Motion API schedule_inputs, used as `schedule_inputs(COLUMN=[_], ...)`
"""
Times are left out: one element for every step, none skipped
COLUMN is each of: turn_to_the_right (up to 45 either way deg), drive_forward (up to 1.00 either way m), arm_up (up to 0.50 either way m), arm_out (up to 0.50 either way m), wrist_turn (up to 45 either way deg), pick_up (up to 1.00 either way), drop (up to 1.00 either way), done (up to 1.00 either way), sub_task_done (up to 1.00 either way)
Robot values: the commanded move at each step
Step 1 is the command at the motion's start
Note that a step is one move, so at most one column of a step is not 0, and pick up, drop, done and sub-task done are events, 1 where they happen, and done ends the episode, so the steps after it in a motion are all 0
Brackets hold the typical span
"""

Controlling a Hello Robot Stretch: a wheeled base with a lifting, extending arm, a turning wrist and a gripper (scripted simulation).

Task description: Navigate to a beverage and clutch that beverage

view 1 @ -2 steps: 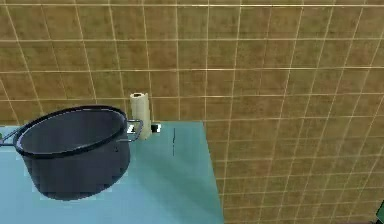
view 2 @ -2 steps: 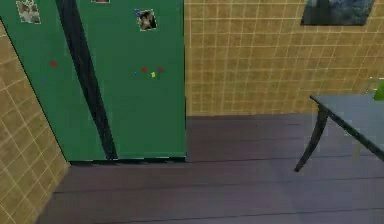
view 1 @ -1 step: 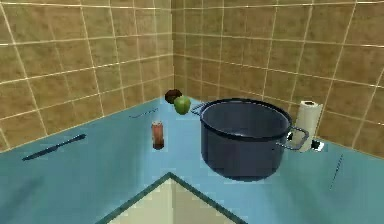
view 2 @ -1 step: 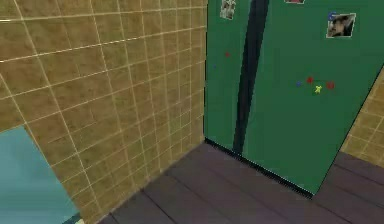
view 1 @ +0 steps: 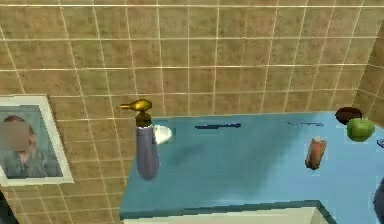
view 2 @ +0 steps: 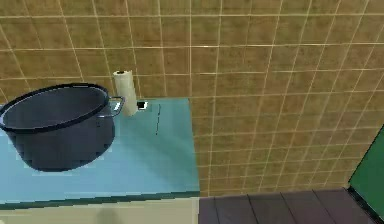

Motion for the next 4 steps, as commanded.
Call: schedule_inputs(turn_to_the_right=[-45.0, -9.0, 0.0, 0.0], drive_forward=[0.00, 0.00, 0.00, 0.00], arm_up=[0.00, 0.00, 0.50, 0.38], arm_out=[0.00, 0.00, 0.00, 0.00], wrist_turn=[0.0, 0.0, 0.0, 0.0], pick_up=[0.00, 0.00, 0.00, 0.00], drop=[0.00, 0.00, 0.00, 0.00], done=[0.00, 0.00, 0.00, 0.00], sub_task_done=[0.00, 0.00, 0.00, 0.00])
